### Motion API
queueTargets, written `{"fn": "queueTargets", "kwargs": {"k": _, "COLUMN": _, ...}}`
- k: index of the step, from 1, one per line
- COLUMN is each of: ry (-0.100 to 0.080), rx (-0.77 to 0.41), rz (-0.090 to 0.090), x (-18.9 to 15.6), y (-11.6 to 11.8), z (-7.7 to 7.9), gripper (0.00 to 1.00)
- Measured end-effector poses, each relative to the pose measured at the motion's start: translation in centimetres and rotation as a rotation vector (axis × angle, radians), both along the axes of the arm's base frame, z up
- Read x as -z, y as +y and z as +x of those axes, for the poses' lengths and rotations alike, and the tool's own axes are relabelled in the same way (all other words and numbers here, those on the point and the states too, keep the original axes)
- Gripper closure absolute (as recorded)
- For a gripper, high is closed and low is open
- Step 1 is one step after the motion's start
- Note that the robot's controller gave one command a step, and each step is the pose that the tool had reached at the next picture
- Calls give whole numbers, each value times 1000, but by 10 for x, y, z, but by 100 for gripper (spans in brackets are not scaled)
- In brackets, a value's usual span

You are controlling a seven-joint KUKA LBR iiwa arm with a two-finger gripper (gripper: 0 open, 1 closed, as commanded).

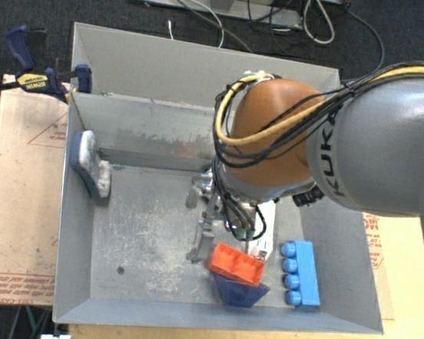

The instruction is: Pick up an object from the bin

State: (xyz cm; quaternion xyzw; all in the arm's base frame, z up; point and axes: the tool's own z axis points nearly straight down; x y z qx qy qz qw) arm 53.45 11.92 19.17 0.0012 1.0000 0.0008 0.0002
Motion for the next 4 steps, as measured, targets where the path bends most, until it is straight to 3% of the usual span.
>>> {"fn": "queueTargets", "kwargs": {"k": 1, "ry": 0, "rx": 0, "rz": 0, "x": 0, "y": 0, "z": 0, "gripper": 0}}
{"fn": "queueTargets", "kwargs": {"k": 2, "ry": 2, "rx": -110, "rz": 0, "x": 40, "y": -29, "z": -39, "gripper": 0}}
{"fn": "queueTargets", "kwargs": {"k": 3, "ry": -1, "rx": -77, "rz": 1, "x": 45, "y": -31, "z": -39, "gripper": 0}}
{"fn": "queueTargets", "kwargs": {"k": 4, "ry": -1, "rx": -218, "rz": 1, "x": 106, "y": -8, "z": 23, "gripper": 100}}
